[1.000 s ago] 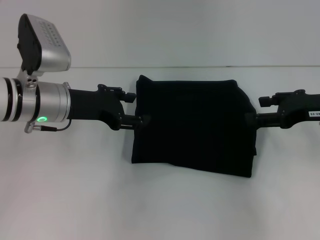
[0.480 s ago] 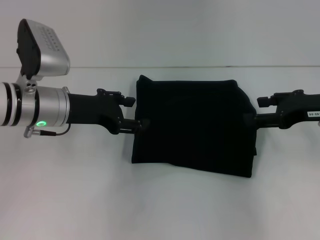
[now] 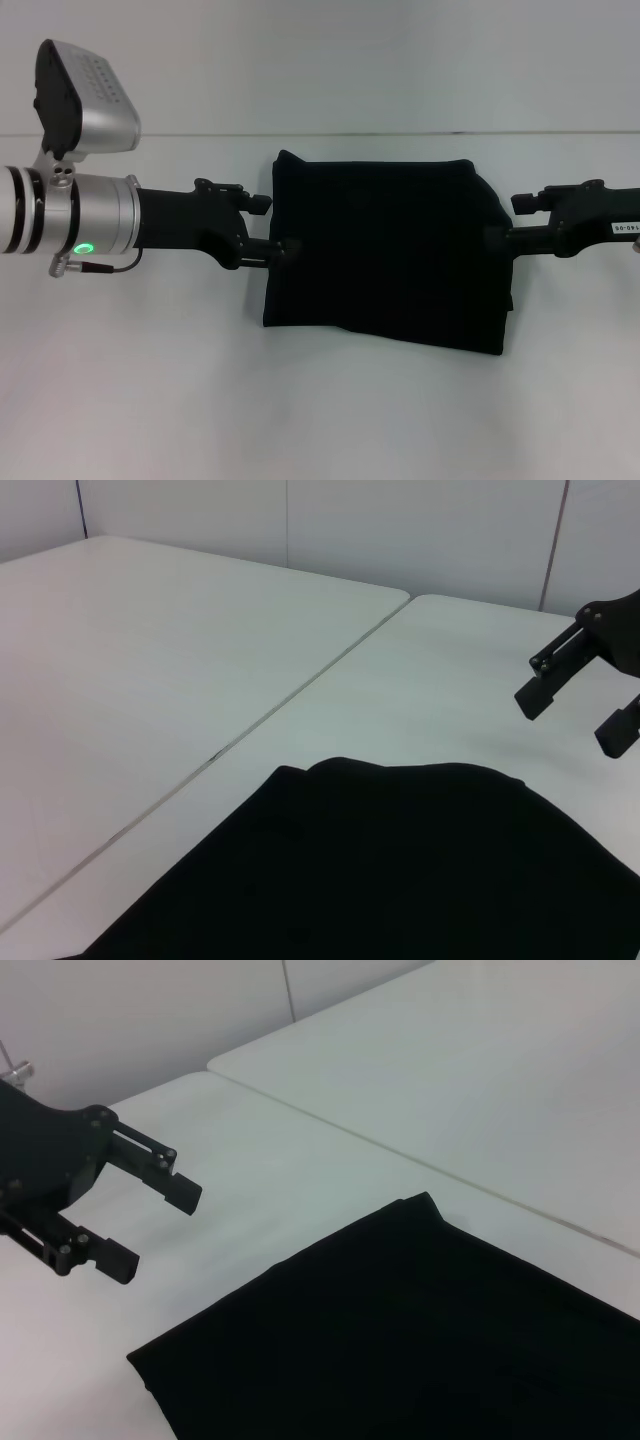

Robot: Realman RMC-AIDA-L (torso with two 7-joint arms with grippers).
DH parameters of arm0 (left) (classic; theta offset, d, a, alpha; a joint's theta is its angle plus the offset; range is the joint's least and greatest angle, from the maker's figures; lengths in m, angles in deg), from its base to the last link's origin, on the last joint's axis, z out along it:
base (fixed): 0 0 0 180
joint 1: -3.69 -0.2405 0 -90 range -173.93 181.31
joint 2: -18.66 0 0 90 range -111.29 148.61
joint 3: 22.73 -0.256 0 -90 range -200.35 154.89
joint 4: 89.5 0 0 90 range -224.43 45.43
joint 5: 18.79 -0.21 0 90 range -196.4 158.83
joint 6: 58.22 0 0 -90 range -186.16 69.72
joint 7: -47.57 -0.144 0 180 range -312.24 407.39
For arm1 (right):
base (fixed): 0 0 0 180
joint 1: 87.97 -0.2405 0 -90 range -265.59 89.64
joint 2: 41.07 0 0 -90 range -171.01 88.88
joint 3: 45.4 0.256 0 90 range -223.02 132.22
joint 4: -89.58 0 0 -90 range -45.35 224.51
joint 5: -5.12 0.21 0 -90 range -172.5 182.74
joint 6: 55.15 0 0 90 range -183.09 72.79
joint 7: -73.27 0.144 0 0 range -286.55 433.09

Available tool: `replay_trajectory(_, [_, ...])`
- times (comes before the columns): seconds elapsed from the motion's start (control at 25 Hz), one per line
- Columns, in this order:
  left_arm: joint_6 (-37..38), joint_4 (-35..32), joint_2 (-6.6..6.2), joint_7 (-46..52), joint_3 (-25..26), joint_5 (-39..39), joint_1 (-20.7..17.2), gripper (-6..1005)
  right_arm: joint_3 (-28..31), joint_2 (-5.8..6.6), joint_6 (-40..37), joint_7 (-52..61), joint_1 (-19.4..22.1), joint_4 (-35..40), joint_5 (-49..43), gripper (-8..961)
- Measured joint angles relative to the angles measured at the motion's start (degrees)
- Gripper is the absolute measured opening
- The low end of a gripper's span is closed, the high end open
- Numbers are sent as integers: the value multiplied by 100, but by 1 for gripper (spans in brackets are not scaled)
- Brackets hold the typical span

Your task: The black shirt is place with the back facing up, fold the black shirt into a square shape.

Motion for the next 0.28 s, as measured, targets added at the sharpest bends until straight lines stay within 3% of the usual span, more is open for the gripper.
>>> replay_trajectory(0.28, [-9,2,0,103,-18,-1,31,736,-18,19,20,99,-19,-23,0,756])
